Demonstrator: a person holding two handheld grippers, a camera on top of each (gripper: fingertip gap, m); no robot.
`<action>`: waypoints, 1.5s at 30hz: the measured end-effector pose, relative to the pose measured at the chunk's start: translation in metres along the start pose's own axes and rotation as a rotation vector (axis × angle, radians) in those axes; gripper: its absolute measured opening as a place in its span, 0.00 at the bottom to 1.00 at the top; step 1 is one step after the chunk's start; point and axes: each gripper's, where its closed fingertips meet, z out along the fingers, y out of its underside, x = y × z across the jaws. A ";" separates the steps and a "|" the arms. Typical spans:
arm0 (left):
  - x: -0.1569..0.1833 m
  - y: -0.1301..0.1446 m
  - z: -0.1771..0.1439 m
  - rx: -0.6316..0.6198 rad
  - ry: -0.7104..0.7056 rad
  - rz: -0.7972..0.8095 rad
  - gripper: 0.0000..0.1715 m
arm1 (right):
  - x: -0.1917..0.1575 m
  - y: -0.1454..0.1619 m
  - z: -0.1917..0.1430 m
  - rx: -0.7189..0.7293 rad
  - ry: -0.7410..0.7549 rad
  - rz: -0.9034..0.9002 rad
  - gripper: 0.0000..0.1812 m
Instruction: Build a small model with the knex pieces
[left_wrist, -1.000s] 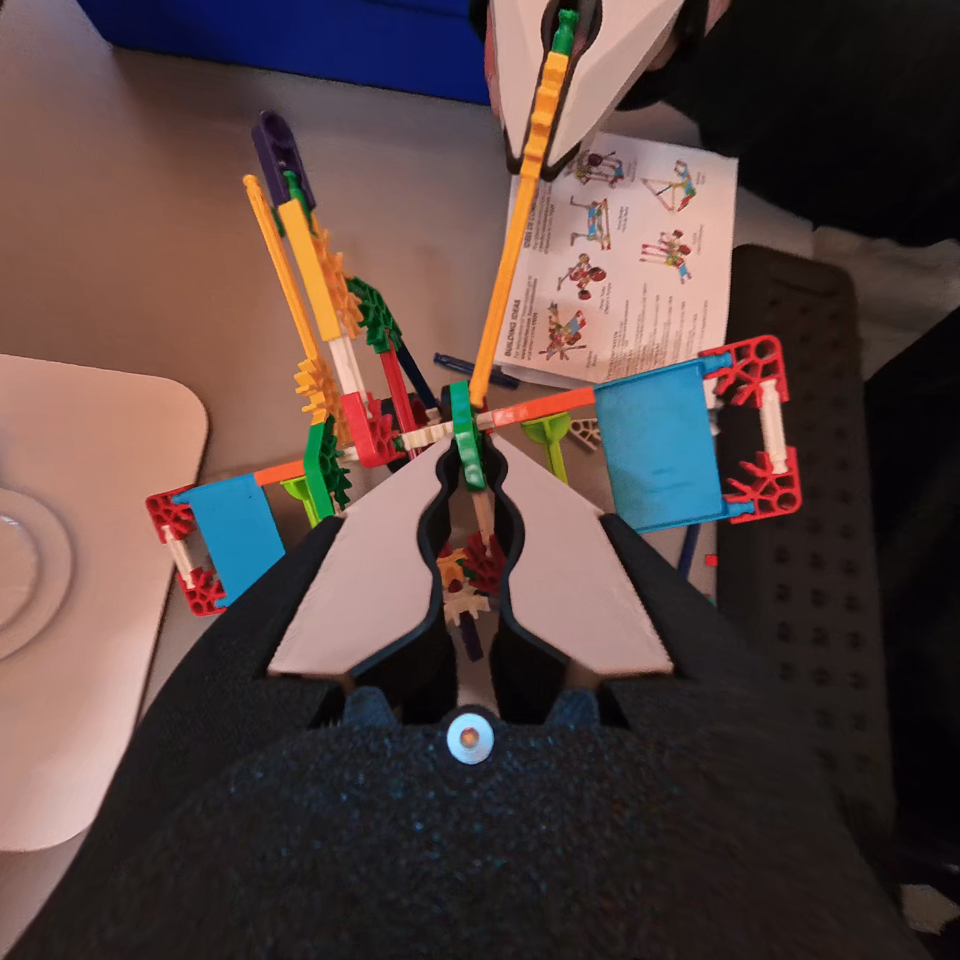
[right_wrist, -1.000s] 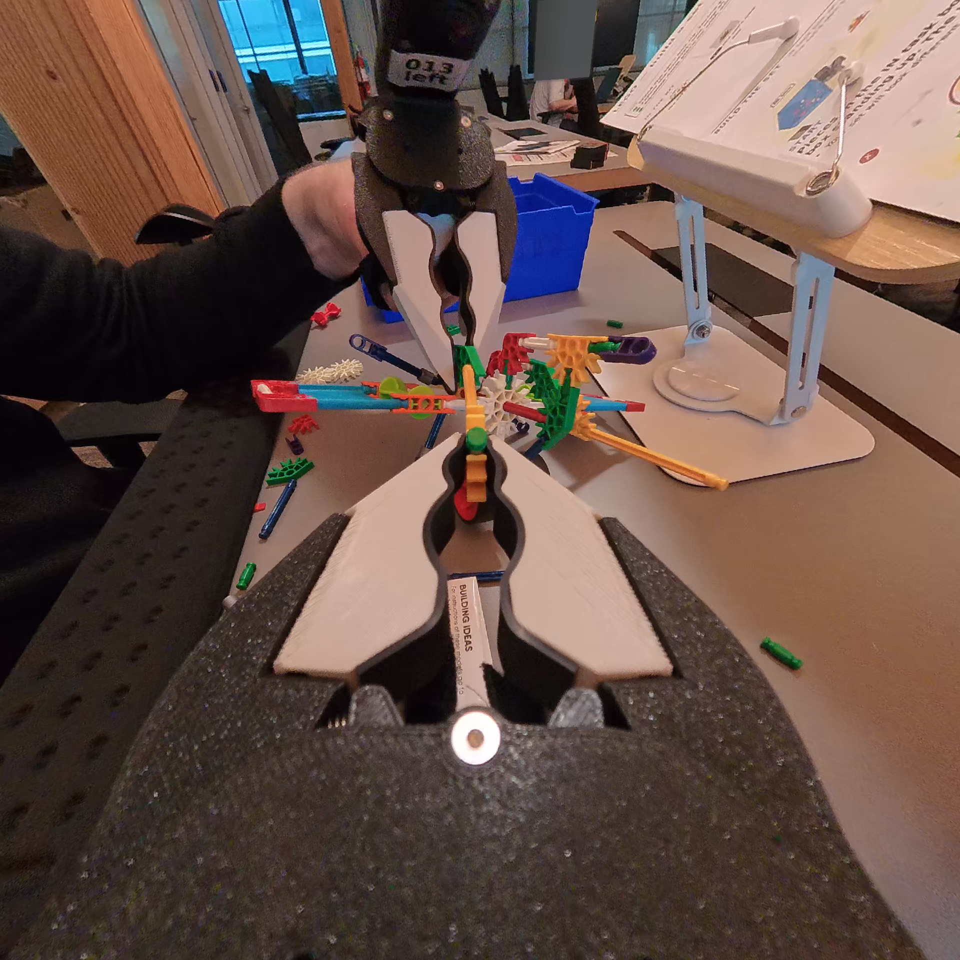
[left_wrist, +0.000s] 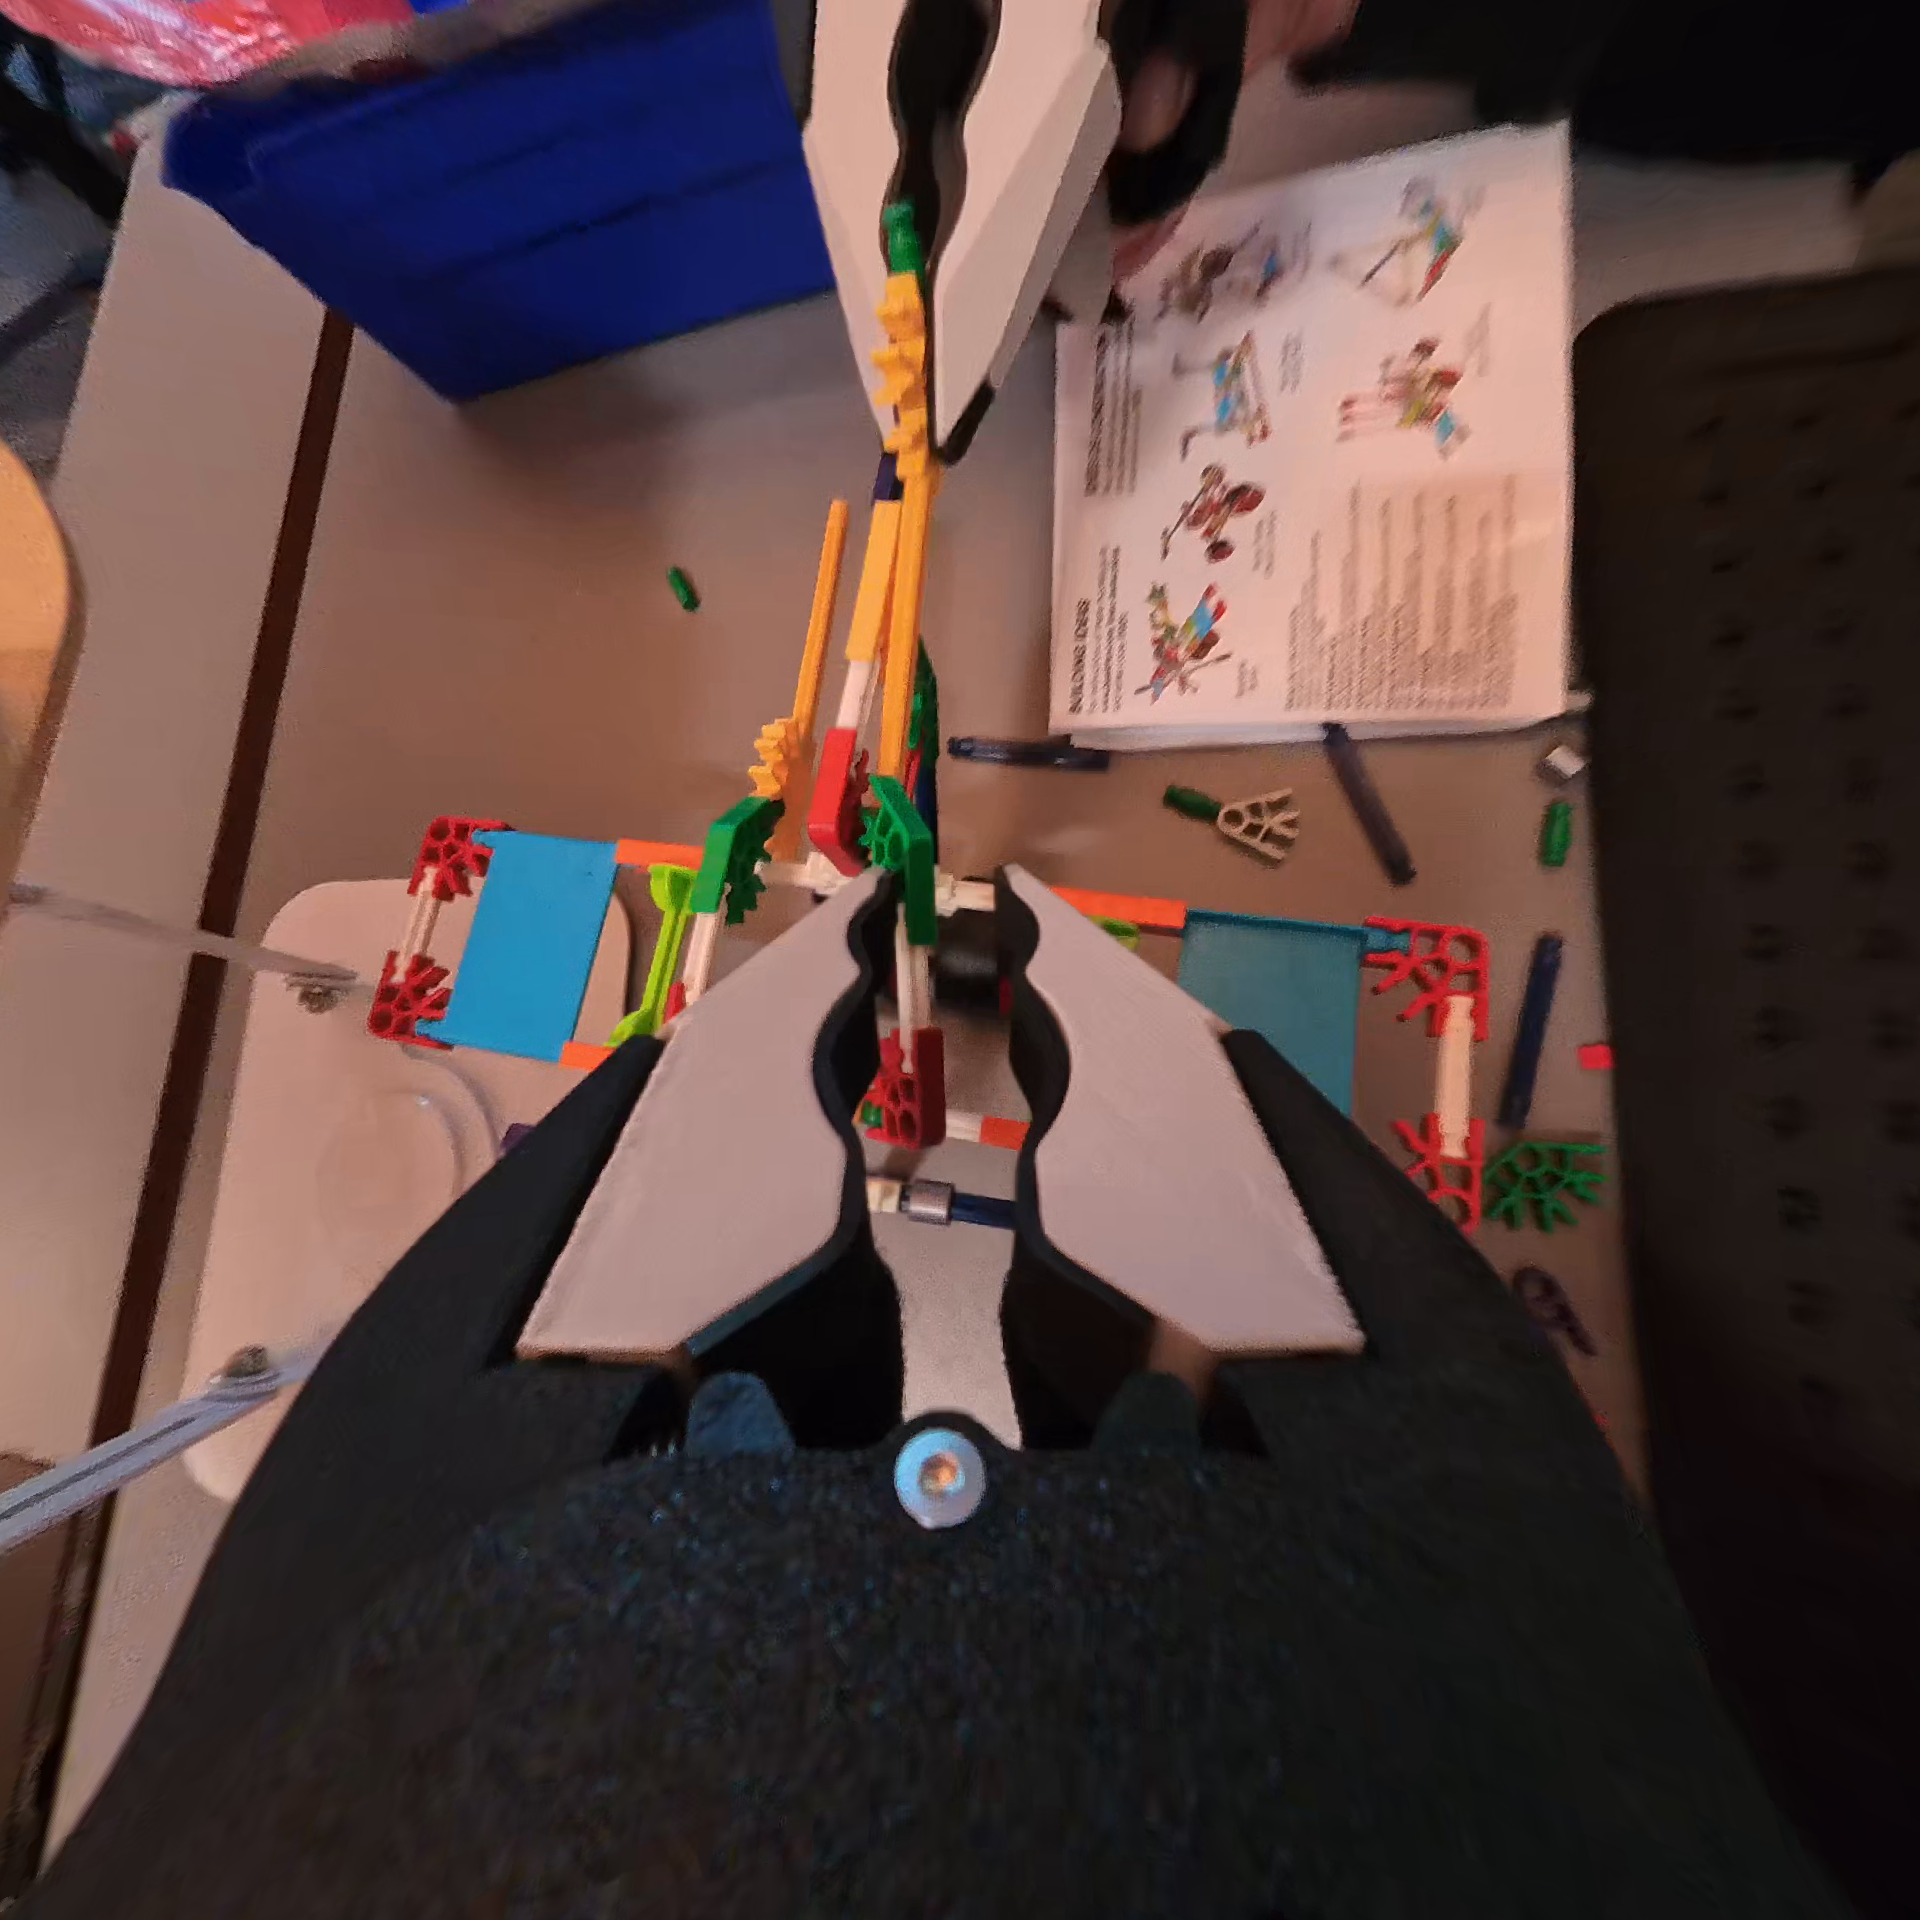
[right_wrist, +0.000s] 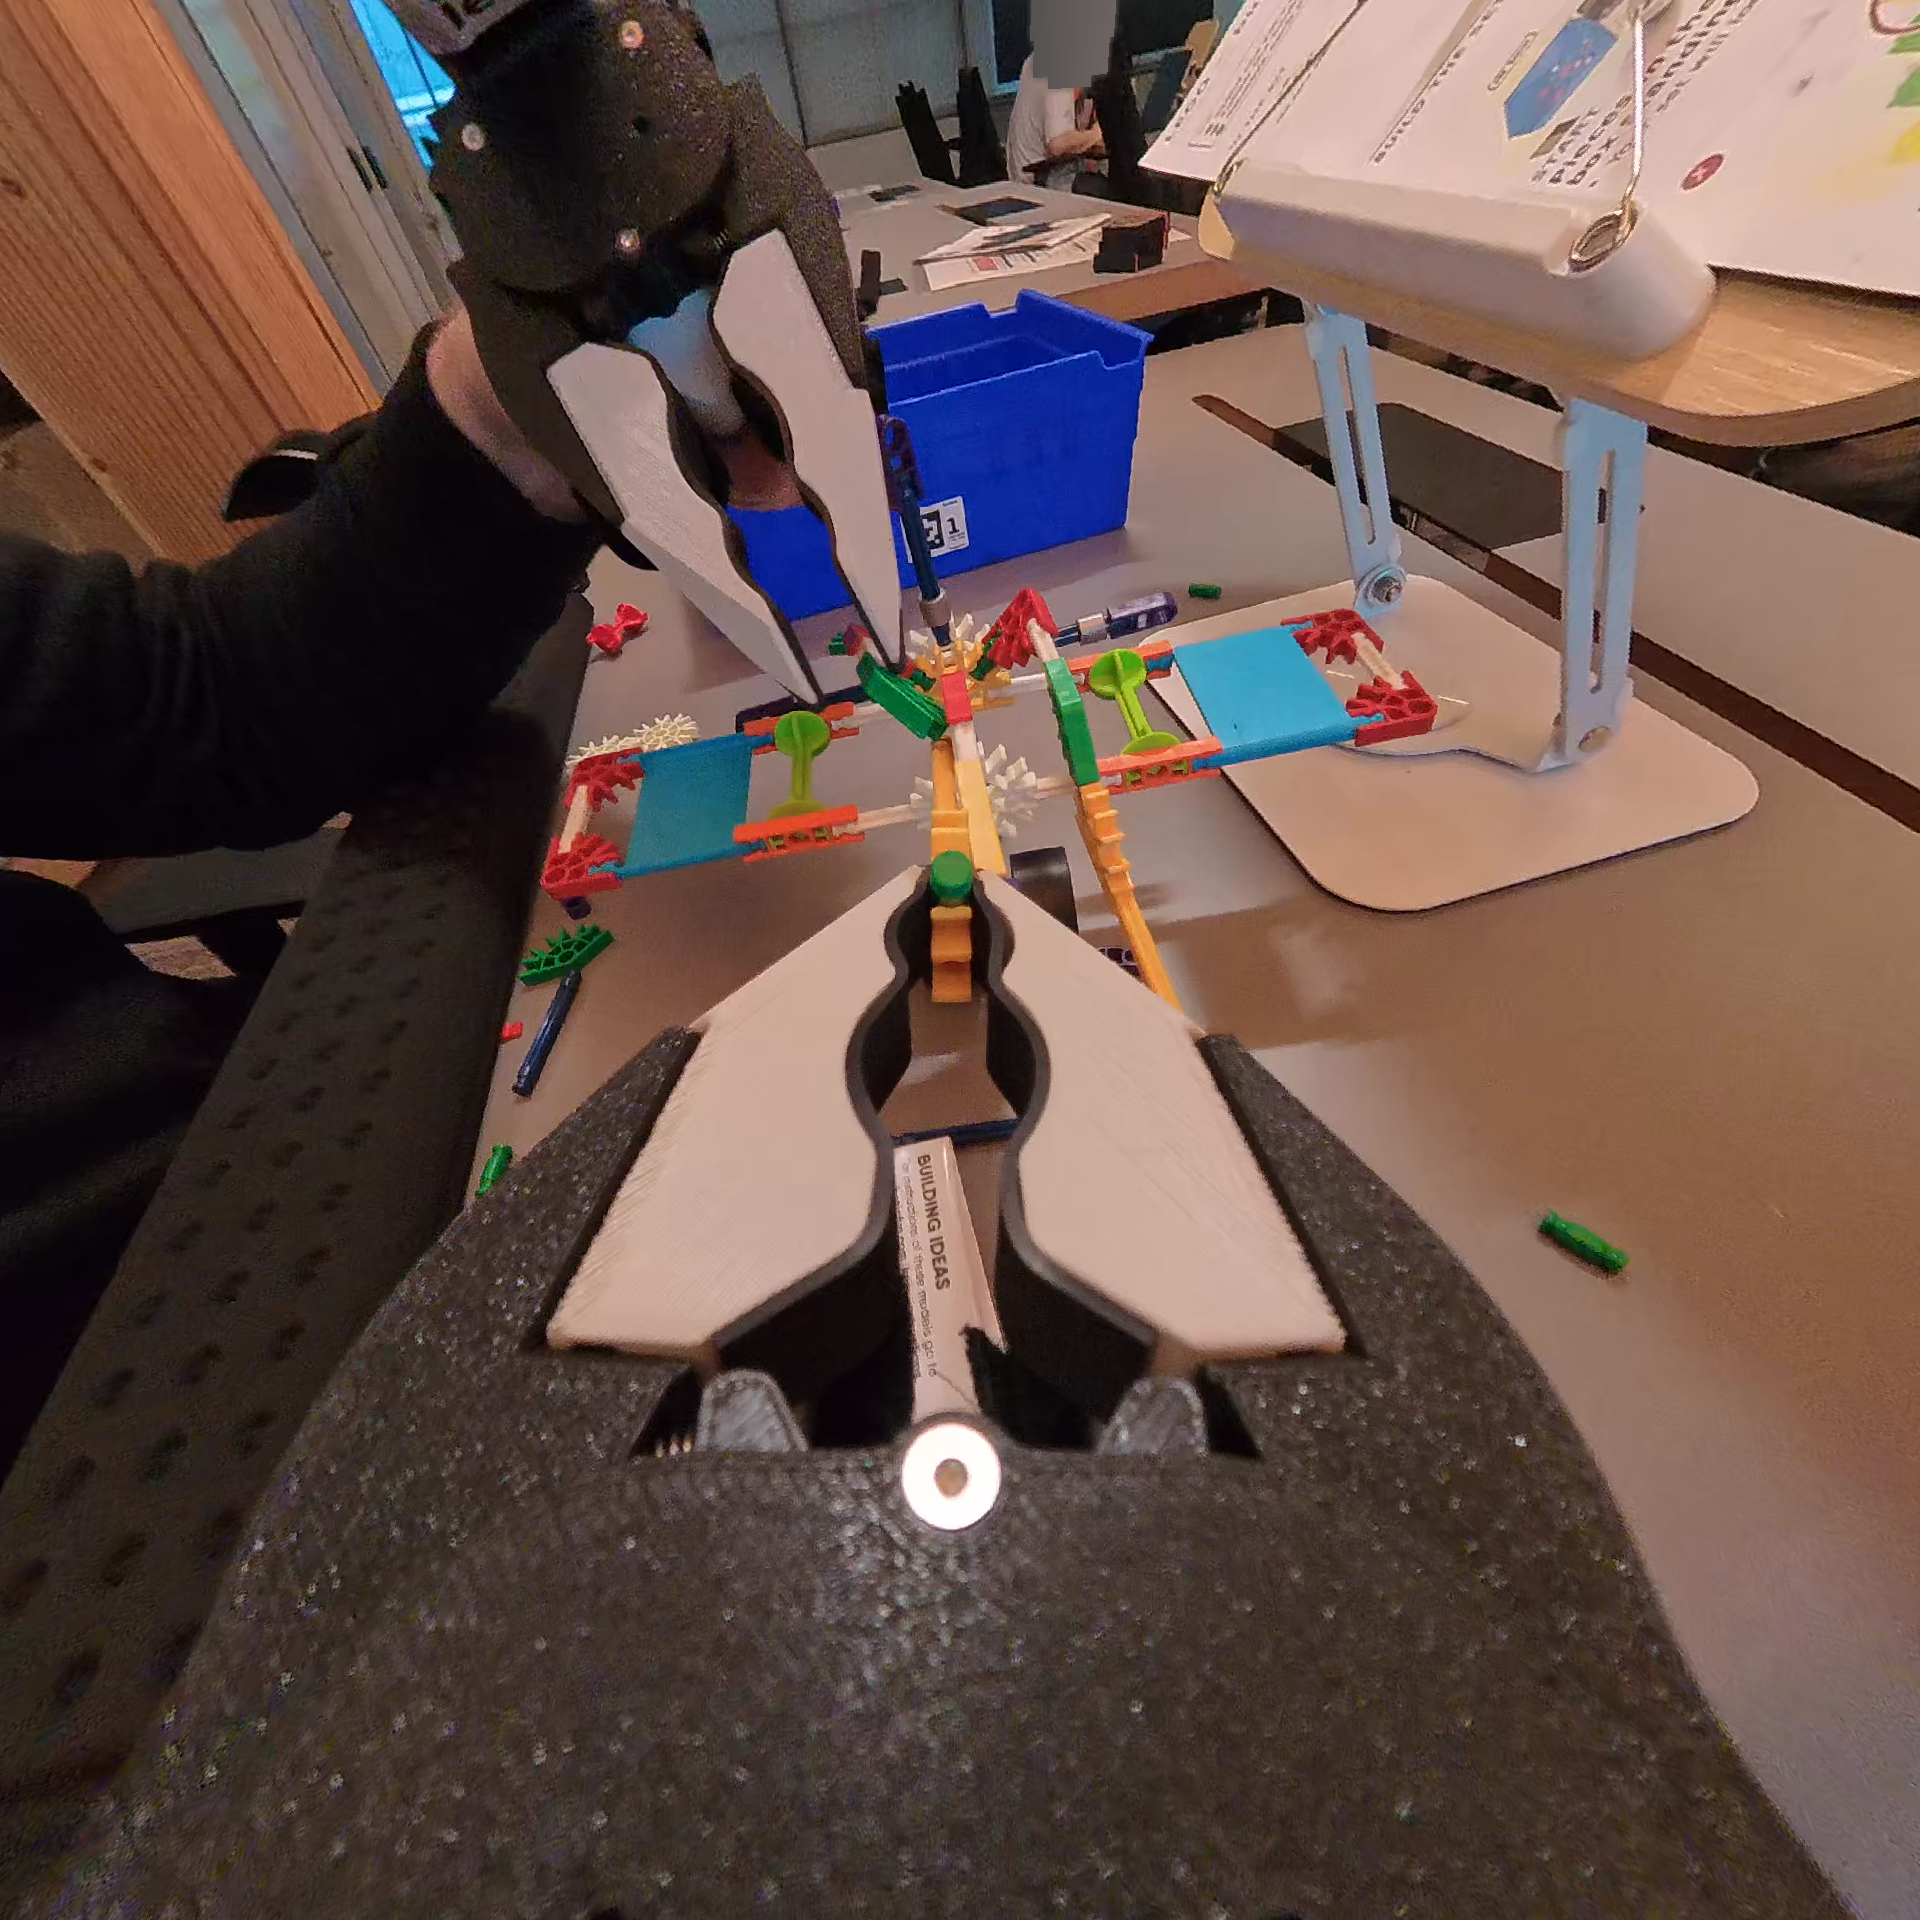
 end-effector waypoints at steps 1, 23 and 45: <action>-0.002 -0.002 -0.002 0.011 -0.004 -0.001 0.10 | 0.000 -0.001 0.000 0.007 -0.003 0.008 0.03; -0.022 0.017 0.013 -0.197 -0.306 0.191 0.05 | 0.001 0.004 -0.003 -0.018 -0.025 0.129 0.03; -0.043 0.002 0.015 -0.250 -0.767 0.761 0.02 | -0.031 -0.014 -0.002 -0.111 -0.018 0.196 0.09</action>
